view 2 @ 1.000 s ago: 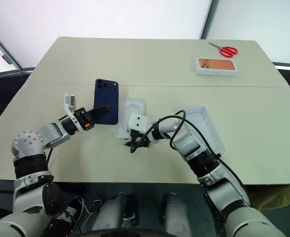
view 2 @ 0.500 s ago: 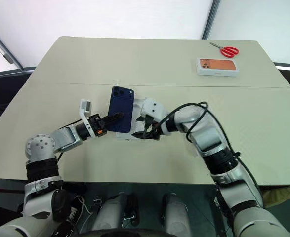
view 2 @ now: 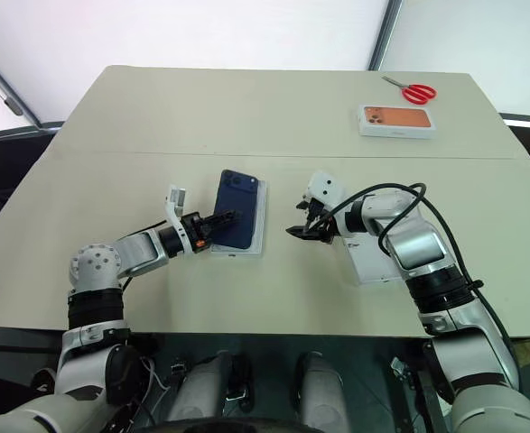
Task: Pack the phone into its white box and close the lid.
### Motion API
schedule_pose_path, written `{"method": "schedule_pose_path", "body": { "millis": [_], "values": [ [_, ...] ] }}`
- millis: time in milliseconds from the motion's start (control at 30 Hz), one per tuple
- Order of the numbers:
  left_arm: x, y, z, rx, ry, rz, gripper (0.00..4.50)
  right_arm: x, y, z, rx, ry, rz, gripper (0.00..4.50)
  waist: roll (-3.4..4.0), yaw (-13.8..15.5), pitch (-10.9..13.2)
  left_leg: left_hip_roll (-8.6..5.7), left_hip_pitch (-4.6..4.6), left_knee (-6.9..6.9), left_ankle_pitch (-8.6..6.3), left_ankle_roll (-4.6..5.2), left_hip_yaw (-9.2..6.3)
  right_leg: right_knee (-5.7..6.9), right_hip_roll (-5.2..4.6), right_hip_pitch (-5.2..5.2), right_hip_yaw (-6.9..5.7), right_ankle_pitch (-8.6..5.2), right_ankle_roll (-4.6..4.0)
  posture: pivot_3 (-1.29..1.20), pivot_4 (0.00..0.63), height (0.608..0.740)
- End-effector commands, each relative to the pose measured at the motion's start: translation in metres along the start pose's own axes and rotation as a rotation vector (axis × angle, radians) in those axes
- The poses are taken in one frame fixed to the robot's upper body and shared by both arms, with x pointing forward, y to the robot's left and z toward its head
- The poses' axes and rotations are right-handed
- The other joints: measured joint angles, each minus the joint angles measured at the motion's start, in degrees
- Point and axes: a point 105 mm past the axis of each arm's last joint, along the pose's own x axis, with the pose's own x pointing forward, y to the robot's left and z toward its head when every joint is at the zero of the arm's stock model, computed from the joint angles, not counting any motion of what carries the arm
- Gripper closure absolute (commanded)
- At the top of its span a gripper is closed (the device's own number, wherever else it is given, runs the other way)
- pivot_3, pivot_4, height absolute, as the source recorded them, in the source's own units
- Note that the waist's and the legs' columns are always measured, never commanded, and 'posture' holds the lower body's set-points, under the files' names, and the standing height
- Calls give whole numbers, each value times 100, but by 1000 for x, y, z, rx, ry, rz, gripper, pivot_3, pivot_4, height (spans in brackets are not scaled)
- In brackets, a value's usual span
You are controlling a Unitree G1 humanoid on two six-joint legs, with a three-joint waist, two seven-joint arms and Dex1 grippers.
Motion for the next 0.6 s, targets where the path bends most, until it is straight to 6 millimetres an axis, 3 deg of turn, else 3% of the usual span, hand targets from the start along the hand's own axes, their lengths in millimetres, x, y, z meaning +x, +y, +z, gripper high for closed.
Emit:
{"method": "schedule_pose_path", "body": {
  "millis": [33, 133, 400, 600],
  "values": [
    [-3, -7, 11, 41, -25, -7, 1192, -3, -7, 6, -31, -17, -28, 1234, 0, -5, 0, -2, 0, 0, 0, 0, 0, -1, -2, 0, 0, 0, 0, 0, 150, 738],
    [-3, -8, 9, 44, -13, -9, 52, -1, -6, 9, -34, -26, -24, 1234, 1, -24, 0, -1, 3, -1, -1, 0, 0, 0, -4, 1, 0, 0, 0, 0, 150, 738],
    [-5, -24, 1, 119, 44, -38, 52, 5, -7, 12, -34, -38, -22, 1234, 1, -30, 1, 0, 3, -2, 0, 0, 1, 1, 0, 0, 1, 0, 0, 0, 150, 738],
    [-15, -31, 8, 185, 46, -25, 52, 9, -7, 13, -32, -45, -19, 1234, 1, -18, 2, 0, 2, -2, 0, 0, 1, 1, 0, 0, 1, 0, 0, 0, 150, 738]
  ]
}}
